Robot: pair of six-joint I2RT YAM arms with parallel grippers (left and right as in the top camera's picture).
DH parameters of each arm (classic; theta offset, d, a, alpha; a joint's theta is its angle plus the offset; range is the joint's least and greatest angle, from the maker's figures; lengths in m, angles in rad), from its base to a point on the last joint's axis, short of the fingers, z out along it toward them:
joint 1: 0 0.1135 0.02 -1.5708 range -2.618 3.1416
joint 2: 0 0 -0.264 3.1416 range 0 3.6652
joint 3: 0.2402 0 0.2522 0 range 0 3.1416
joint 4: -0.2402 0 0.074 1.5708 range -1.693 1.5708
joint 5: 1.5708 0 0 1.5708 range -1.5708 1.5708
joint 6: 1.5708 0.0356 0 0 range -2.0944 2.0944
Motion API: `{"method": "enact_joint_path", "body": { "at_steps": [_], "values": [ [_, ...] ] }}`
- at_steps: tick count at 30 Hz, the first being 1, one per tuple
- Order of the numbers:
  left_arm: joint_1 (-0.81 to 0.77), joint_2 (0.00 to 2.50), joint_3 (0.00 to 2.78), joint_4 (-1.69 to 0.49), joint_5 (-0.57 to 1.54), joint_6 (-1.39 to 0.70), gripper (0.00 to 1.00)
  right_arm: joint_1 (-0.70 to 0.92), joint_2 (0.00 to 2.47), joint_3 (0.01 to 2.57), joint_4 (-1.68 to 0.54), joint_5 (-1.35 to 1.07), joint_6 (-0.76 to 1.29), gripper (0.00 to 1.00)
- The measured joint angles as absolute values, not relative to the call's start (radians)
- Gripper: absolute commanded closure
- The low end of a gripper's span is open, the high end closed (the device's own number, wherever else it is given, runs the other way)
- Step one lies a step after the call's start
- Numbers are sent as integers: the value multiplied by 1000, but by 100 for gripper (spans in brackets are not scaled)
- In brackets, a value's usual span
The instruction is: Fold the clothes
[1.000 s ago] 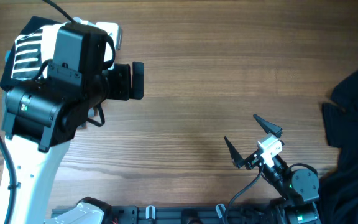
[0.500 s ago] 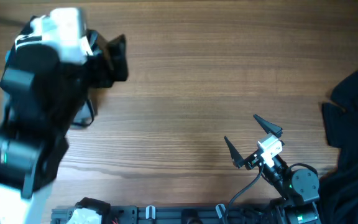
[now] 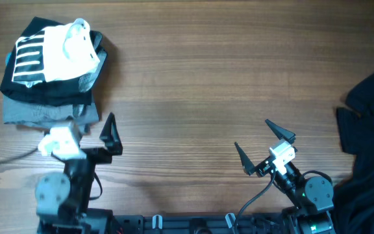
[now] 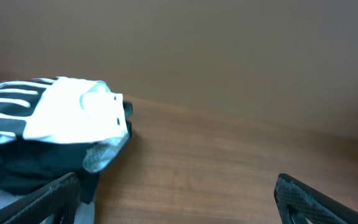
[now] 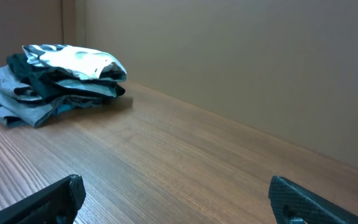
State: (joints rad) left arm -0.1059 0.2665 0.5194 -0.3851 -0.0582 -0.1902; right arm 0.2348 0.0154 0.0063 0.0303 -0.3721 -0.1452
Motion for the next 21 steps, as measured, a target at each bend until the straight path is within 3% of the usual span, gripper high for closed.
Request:
{"method": "enact_joint_path", "body": {
  "at_steps": [6,14,21],
  "values": [
    [-72,43,324,-213,-55,-191,0,235,15,6,31,-373,-146,0],
    [-72,13,47,47,-54,-205,0,235,15,6,31,-373,-145,0],
    [-78,13,9,-64,-54,-216,0,235,15,6,31,-373,-146,0]
  ]
}}
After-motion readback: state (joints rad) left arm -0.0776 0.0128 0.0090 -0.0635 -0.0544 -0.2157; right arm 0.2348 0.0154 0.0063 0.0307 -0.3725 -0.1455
